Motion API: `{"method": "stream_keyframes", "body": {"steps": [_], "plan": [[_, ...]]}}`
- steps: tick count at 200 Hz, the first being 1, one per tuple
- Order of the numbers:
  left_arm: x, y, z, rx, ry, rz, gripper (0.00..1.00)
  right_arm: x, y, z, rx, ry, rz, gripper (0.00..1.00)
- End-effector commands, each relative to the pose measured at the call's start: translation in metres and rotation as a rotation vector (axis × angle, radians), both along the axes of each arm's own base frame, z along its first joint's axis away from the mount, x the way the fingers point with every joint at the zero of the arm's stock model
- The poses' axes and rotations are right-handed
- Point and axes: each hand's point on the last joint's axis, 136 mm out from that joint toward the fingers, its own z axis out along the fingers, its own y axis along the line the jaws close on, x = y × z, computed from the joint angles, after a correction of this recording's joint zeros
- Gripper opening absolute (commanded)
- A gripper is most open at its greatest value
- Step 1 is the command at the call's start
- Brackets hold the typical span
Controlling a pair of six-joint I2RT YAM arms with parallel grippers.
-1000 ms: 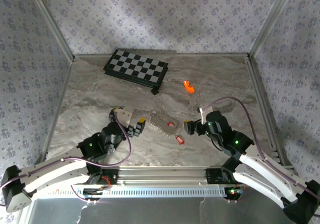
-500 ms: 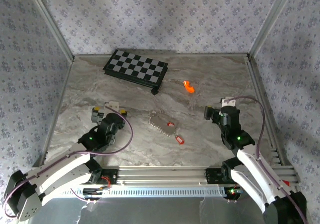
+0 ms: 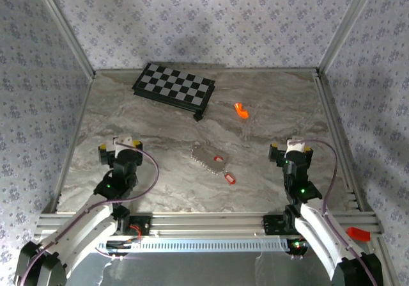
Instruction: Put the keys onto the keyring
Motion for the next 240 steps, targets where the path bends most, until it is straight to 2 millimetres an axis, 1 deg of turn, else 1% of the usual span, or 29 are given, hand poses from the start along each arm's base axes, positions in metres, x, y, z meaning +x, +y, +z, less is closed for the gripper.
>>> {"method": "stream_keyframes", "body": {"steps": [1,8,14,22,27,46,60,85,102,120,126,129,135,140,147,153,159,168,176,180,184,190,194,201,213,229,240], "plan": [[0.004,0.007,-0.002,-0.061,-0.052,0.02,0.99,0.01,-0.003,0.015,-0.029,-0.073,-0.01,1.0],[0.005,0.01,-0.007,-0.078,-0.054,0.027,0.99,0.012,-0.002,0.015,-0.035,-0.069,-0.005,0.99],[0.006,0.013,-0.008,-0.087,-0.061,0.031,1.0,0.015,-0.002,0.015,-0.042,-0.07,0.0,1.0],[0.009,0.011,-0.012,-0.089,-0.043,0.014,0.99,0.018,0.0,0.014,-0.049,-0.071,0.008,1.0],[0.011,0.012,-0.01,-0.088,-0.058,0.011,1.0,0.021,0.001,0.015,-0.052,-0.072,0.011,1.0],[0.021,0.015,-0.012,-0.086,-0.055,0.021,1.0,0.032,0.003,0.013,-0.07,-0.073,0.021,0.99],[0.03,0.018,-0.013,-0.093,-0.057,0.027,0.99,0.043,0.006,0.013,-0.079,-0.08,0.033,0.99],[0.046,0.021,-0.015,-0.123,-0.073,0.031,0.99,0.067,0.015,0.008,-0.09,-0.06,0.088,1.0],[0.058,0.024,-0.015,-0.139,-0.097,0.038,0.99,0.081,0.013,0.008,-0.102,-0.078,0.083,1.0],[0.071,0.022,-0.015,-0.144,-0.112,0.013,0.99,0.095,0.011,0.008,-0.127,-0.087,0.085,0.99],[0.076,0.021,-0.016,-0.145,-0.118,0.006,0.99,0.097,0.01,0.003,-0.086,-0.081,0.073,1.0],[0.078,0.019,-0.016,-0.145,-0.121,0.0,1.0,0.1,0.008,0.005,-0.073,-0.1,0.071,1.0],[0.082,0.019,-0.016,-0.142,-0.125,-0.006,0.99,0.102,0.005,-0.002,-0.074,-0.099,0.063,1.0],[0.085,0.018,-0.015,-0.141,-0.127,-0.011,0.99,0.103,-0.001,-0.007,-0.085,-0.1,0.039,1.0],[0.088,0.017,-0.016,-0.137,-0.123,-0.014,0.99,0.104,-0.012,-0.005,-0.07,-0.142,0.0,1.0],[0.091,0.016,-0.016,-0.133,-0.12,-0.018,1.0,0.103,-0.018,-0.009,-0.053,-0.137,-0.022,1.0],[0.093,0.016,-0.016,-0.129,-0.123,-0.019,0.99,0.103,-0.018,-0.013,-0.038,-0.124,-0.014,1.0],[0.097,0.014,-0.02,-0.125,-0.117,-0.034,1.0,0.105,-0.015,-0.016,-0.034,-0.113,0.015,1.0],[0.1,0.017,-0.026,-0.127,-0.131,-0.026,0.99,0.109,-0.016,-0.015,-0.045,-0.114,0.009,1.0],[0.102,0.019,-0.028,-0.129,-0.142,-0.017,1.0,0.111,-0.016,-0.018,-0.041,-0.096,0.006,1.0],[0.105,0.021,-0.03,-0.123,-0.144,-0.012,1.0,0.112,-0.018,-0.019,-0.035,-0.076,-0.005,1.0],[0.109,0.019,-0.028,-0.114,-0.147,-0.024,1.0,0.114,-0.022,-0.023,-0.018,-0.045,-0.031,1.0],[0.11,0.018,-0.032,-0.115,-0.113,-0.024,1.0,0.117,-0.027,-0.024,-0.008,-0.031,-0.052,1.0],[0.109,0.018,-0.034,-0.139,-0.082,-0.026,1.0,0.118,-0.029,-0.023,0.006,-0.036,-0.053,1.0],[0.109,0.023,-0.032,-0.154,-0.12,-0.023,1.0,0.117,-0.034,-0.021,0.005,-0.046,-0.064,1.0],[0.11,0.019,-0.037,-0.156,-0.083,-0.042,1.0,0.118,-0.034,-0.021,0.004,-0.046,-0.065,1.0],[0.114,0.019,-0.036,-0.151,-0.084,-0.044,1.0,0.118,-0.034,-0.021,0.003,-0.045,-0.066,1.0]]}}
